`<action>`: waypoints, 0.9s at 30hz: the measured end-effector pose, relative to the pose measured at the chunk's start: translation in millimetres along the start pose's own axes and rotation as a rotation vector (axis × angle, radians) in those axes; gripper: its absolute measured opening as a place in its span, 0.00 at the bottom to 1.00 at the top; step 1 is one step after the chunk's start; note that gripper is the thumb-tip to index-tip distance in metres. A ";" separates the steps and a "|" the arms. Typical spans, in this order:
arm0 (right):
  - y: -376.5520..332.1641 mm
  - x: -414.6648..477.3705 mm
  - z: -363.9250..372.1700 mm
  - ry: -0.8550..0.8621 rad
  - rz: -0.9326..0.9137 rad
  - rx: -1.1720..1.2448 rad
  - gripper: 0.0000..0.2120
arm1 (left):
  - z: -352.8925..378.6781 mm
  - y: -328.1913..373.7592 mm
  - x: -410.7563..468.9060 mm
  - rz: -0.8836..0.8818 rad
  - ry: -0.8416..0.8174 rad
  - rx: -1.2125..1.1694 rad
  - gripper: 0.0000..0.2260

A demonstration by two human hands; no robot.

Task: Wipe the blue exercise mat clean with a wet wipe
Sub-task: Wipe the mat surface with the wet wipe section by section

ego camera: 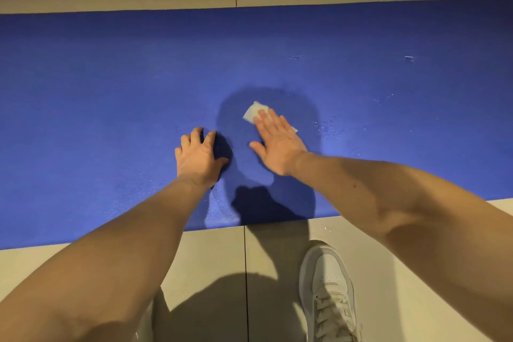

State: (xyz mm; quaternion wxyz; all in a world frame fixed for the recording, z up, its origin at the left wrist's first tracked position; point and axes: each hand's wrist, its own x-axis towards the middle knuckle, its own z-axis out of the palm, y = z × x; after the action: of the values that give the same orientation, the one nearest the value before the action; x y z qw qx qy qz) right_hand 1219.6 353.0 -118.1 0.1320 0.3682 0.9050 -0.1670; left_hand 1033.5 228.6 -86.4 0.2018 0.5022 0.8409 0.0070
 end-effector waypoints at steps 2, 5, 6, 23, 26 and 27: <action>14.9 11.8 -12.5 -0.002 0.147 0.037 0.35 | -1.6 -1.2 0.9 0.000 -0.008 0.004 0.34; 7.1 22.3 -16.7 -0.004 0.277 0.068 0.38 | -4.9 -3.7 4.9 -0.004 0.003 -0.011 0.33; -3.6 23.0 -13.5 0.005 0.282 0.083 0.38 | -6.0 -4.7 7.0 -0.009 0.011 -0.019 0.33; 17.1 65.6 -35.4 0.010 0.314 0.083 0.37 | -16.6 -11.1 36.1 -0.010 0.008 0.006 0.33; -23.9 62.0 -21.7 0.010 0.167 0.121 0.37 | -18.1 -9.3 43.9 -0.023 0.011 0.002 0.32; -34.9 58.9 -17.4 0.005 0.093 0.107 0.37 | -18.5 -8.3 46.1 -0.026 0.017 0.011 0.32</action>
State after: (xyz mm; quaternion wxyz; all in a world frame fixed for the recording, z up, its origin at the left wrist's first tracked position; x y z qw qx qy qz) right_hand 1151.9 373.2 -116.5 0.1173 0.4167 0.8772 -0.2078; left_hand 1001.0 267.0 -86.6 0.1920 0.4923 0.8490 0.0042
